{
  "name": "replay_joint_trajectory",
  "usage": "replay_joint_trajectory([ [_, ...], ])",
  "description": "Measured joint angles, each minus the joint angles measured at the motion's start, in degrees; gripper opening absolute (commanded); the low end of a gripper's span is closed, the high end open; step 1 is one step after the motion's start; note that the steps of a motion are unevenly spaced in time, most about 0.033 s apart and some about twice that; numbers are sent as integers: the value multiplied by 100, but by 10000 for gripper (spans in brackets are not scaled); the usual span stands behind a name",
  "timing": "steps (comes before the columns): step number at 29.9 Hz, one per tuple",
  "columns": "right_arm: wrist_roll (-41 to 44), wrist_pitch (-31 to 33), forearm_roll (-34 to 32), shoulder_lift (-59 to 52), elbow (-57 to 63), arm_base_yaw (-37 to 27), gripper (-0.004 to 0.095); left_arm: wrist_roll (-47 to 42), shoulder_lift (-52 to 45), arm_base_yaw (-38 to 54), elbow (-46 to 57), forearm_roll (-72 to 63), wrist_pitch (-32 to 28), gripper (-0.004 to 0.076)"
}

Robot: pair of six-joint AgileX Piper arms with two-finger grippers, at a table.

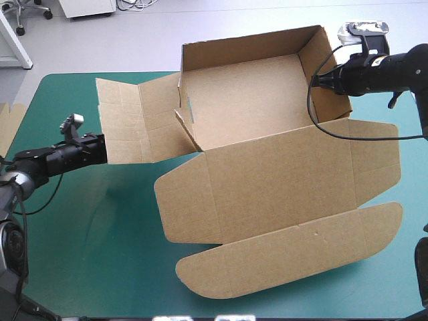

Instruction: Fold the box

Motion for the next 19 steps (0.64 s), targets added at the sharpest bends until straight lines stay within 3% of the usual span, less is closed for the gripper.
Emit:
replay_joint_trajectory([
  [5,5,0,-6,0,0,0,-13,422,125,-727,1,-977,277,230],
  [11,38,0,-108,0,0,0,-13,630,127,-923,-112,-1376,1572,230],
  [19,44,0,-179,0,0,0,-13,285,127,-1248,-682,-1413,1786,230],
])
